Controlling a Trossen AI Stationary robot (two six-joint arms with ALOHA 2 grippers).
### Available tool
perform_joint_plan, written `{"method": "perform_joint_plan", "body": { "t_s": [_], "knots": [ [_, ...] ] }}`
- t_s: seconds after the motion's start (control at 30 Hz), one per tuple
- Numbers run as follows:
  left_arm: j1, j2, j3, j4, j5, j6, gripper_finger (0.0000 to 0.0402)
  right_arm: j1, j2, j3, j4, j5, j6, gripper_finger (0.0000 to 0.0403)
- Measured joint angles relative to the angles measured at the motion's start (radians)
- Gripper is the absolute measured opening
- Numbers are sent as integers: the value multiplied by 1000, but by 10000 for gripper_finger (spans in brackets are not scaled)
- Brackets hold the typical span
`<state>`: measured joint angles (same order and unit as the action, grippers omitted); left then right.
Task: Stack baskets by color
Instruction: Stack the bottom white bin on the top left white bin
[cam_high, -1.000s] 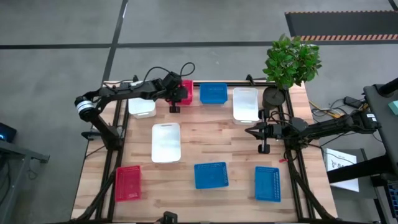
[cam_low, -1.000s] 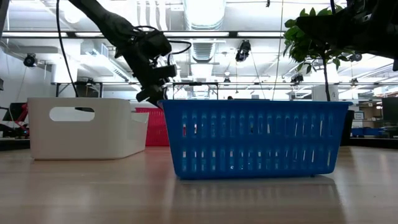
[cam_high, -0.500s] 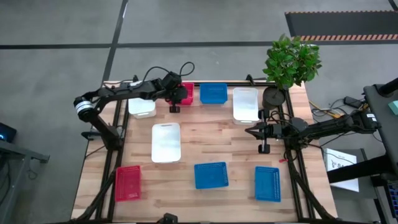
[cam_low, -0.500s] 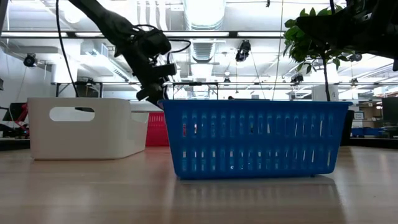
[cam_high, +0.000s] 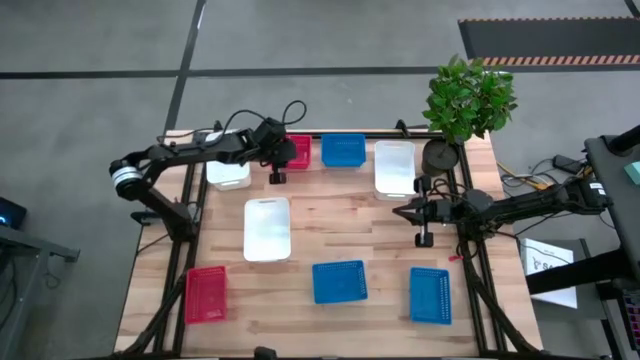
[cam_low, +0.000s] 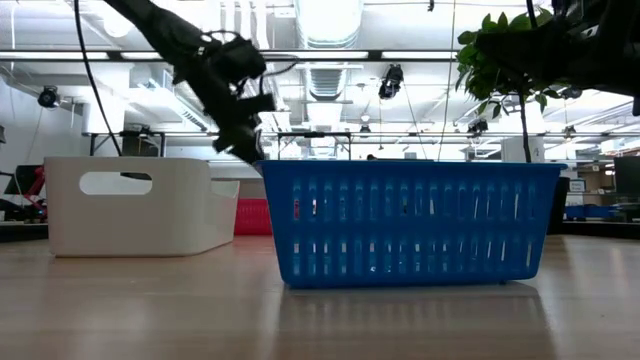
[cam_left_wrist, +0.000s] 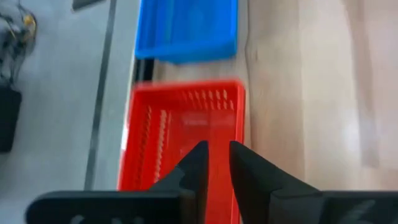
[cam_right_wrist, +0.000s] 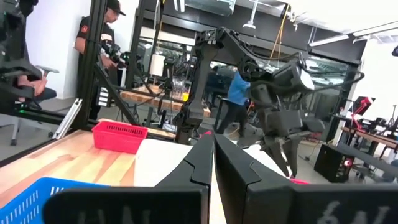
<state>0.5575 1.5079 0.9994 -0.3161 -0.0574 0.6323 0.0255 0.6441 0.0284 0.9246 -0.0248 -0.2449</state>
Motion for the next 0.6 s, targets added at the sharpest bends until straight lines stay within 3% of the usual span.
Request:
{"method": "perform_joint_plan", "body": {
  "t_s": [0.13,0.3,0.5,0.6],
  "knots": [
    [-20,-18,-20,-5,5,-102,21,0,2,0,-27,0,12,9],
    [-120,-138,-49,98,94,-232,2,0,2,0,-97,-2,32,9],
    [-250,-273,-140,278,101,-230,3,0,9,0,-114,4,57,9],
    [-270,-311,-183,359,101,-215,3,0,8,0,-104,60,31,9]
  ]
}}
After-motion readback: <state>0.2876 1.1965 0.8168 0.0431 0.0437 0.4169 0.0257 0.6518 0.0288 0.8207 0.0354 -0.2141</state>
